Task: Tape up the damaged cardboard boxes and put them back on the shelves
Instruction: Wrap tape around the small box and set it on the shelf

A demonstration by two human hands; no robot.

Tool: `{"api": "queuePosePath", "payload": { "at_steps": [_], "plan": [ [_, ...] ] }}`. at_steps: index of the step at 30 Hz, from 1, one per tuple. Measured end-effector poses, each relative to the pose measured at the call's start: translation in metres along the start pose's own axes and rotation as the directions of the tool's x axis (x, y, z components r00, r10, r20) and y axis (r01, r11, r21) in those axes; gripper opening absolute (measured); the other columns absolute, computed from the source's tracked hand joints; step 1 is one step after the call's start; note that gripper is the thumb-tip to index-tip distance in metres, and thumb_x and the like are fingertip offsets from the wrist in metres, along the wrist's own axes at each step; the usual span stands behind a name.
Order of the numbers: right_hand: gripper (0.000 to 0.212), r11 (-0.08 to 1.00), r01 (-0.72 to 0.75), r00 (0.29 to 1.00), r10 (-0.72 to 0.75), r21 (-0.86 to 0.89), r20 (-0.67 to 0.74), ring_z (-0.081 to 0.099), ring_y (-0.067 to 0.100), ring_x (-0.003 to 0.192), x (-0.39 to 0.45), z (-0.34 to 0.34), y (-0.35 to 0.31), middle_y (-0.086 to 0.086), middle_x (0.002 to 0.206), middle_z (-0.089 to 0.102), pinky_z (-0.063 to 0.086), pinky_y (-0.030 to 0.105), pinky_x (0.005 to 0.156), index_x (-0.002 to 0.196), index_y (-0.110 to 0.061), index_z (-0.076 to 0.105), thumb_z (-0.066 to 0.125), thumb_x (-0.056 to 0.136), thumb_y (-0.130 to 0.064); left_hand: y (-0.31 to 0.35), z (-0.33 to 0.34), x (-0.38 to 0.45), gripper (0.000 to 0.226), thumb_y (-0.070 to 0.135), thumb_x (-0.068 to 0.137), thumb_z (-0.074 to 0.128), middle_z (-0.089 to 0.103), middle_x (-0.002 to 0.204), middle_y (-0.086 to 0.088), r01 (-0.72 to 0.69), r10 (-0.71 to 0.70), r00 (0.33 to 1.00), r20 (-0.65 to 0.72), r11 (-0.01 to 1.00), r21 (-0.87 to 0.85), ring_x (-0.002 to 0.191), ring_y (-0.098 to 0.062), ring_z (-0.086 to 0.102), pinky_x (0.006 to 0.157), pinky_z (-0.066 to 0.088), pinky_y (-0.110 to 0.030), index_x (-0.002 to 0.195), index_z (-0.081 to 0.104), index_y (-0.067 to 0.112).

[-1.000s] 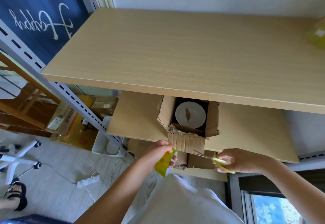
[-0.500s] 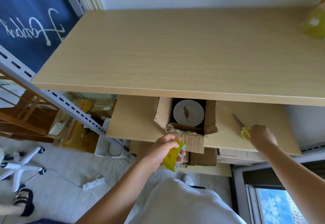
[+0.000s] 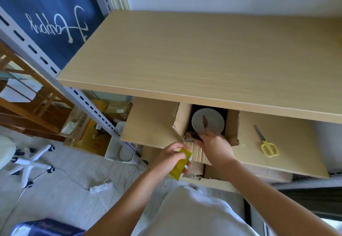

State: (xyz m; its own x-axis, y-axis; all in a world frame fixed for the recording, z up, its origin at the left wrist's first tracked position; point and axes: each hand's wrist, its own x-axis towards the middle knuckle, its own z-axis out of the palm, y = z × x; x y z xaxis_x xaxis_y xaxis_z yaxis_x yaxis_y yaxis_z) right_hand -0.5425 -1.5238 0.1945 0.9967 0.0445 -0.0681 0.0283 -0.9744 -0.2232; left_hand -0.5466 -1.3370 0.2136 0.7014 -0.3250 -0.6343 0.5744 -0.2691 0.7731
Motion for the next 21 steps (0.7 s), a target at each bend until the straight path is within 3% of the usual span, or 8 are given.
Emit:
{"api": "queuePosePath", "payload": {
  "at_steps": [3, 6, 9, 12, 14, 17, 19, 21],
  "plan": [
    [0.031, 0.998, -0.015, 0.992, 0.023, -0.063, 0.123, 0.059, 0.02, 0.095, 0.014, 0.003, 0.002, 0.001, 0.103, 0.06, 0.053, 0.031, 0.072, 0.103, -0.017, 0.07, 0.045, 0.103, -0.035, 0.004, -0.003, -0.006, 0.025, 0.005, 0.089, 0.054, 0.074, 0.071, 0.005, -0.018, 0.018, 1.0, -0.004, 1.0, 0.018, 0.052, -0.011, 0.067, 0.045, 0.047, -0.016, 0.108, 0.064, 0.017],
    [0.031, 0.986, 0.052, 0.998, -0.046, -0.155, 0.043, 0.057, 0.021, 0.101, 0.009, -0.003, -0.002, 0.0, 0.107, 0.061, 0.051, 0.033, 0.078, 0.105, -0.017, 0.07, 0.048, 0.101, -0.038, 0.008, -0.006, -0.01, 0.026, 0.009, 0.088, 0.054, 0.076, 0.078, 0.0, -0.042, 0.043, 0.998, -0.035, 0.999, 0.017, 0.057, -0.016, 0.069, 0.051, 0.051, -0.022, 0.106, 0.065, 0.024],
    [0.021, 0.975, 0.204, 0.958, -0.179, 0.093, -0.225, 0.062, 0.022, 0.092, -0.005, -0.022, -0.025, -0.001, 0.097, 0.066, 0.052, 0.035, 0.076, 0.099, -0.017, 0.072, 0.064, 0.093, -0.036, 0.014, -0.011, -0.017, 0.023, 0.011, 0.09, 0.054, 0.076, 0.084, -0.012, -0.137, 0.135, 0.99, -0.05, 0.99, -0.026, 0.062, -0.027, 0.069, 0.065, 0.055, -0.036, 0.105, 0.065, 0.025],
    [0.02, 0.872, 0.195, 0.979, -0.143, 0.449, -0.149, 0.062, 0.007, 0.081, -0.009, -0.047, -0.059, -0.009, 0.088, 0.066, 0.053, 0.028, 0.069, 0.096, -0.023, 0.07, 0.066, 0.089, -0.041, 0.018, -0.018, -0.029, 0.02, 0.016, 0.092, 0.054, 0.075, 0.084, -0.012, -0.251, 0.244, 0.964, -0.109, 0.966, -0.061, 0.063, -0.031, 0.069, 0.068, 0.055, -0.045, 0.107, 0.062, 0.026],
    [0.015, 0.799, 0.149, 0.988, -0.102, 0.583, -0.113, 0.062, 0.002, 0.077, -0.005, -0.061, -0.076, -0.013, 0.083, 0.067, 0.049, 0.016, 0.068, 0.092, -0.026, 0.071, 0.075, 0.084, -0.038, 0.022, -0.025, -0.041, 0.021, 0.018, 0.092, 0.054, 0.075, 0.086, -0.008, -0.321, 0.31, 0.941, -0.136, 0.944, -0.072, 0.066, -0.028, 0.071, 0.065, 0.057, -0.043, 0.105, 0.06, 0.034],
    [0.012, 0.779, 0.14, 0.989, -0.084, 0.611, -0.12, 0.062, 0.001, 0.068, 0.002, -0.077, -0.095, -0.013, 0.073, 0.067, 0.045, 0.01, 0.061, 0.083, -0.028, 0.069, 0.079, 0.081, -0.023, 0.026, -0.038, -0.06, 0.031, 0.017, 0.086, 0.057, 0.074, 0.092, -0.004, -0.389, 0.381, 0.917, -0.119, 0.92, -0.052, 0.07, -0.026, 0.072, 0.07, 0.059, -0.04, 0.105, 0.058, 0.041],
    [0.015, 0.789, 0.146, 0.988, -0.087, 0.596, -0.127, 0.062, 0.004, 0.062, 0.004, -0.086, -0.107, -0.01, 0.069, 0.067, 0.045, 0.013, 0.056, 0.078, -0.024, 0.067, 0.076, 0.083, -0.013, 0.026, -0.045, -0.067, 0.035, 0.02, 0.085, 0.058, 0.074, 0.09, -0.003, -0.414, 0.41, 0.904, -0.119, 0.91, -0.008, 0.069, -0.027, 0.071, 0.071, 0.059, -0.042, 0.114, 0.055, 0.04],
    [0.015, 0.869, 0.334, 0.931, -0.244, 0.365, -0.271, 0.062, 0.014, 0.064, 0.003, -0.101, -0.119, -0.005, 0.069, 0.064, 0.049, 0.028, 0.054, 0.075, -0.016, 0.065, 0.075, 0.078, -0.005, 0.03, -0.051, -0.071, 0.049, 0.027, 0.083, 0.06, 0.072, 0.085, -0.003, -0.415, 0.405, 0.904, -0.139, 0.908, -0.054, 0.064, -0.023, 0.068, 0.065, 0.057, -0.038, 0.127, 0.047, 0.044]
  ]
}}
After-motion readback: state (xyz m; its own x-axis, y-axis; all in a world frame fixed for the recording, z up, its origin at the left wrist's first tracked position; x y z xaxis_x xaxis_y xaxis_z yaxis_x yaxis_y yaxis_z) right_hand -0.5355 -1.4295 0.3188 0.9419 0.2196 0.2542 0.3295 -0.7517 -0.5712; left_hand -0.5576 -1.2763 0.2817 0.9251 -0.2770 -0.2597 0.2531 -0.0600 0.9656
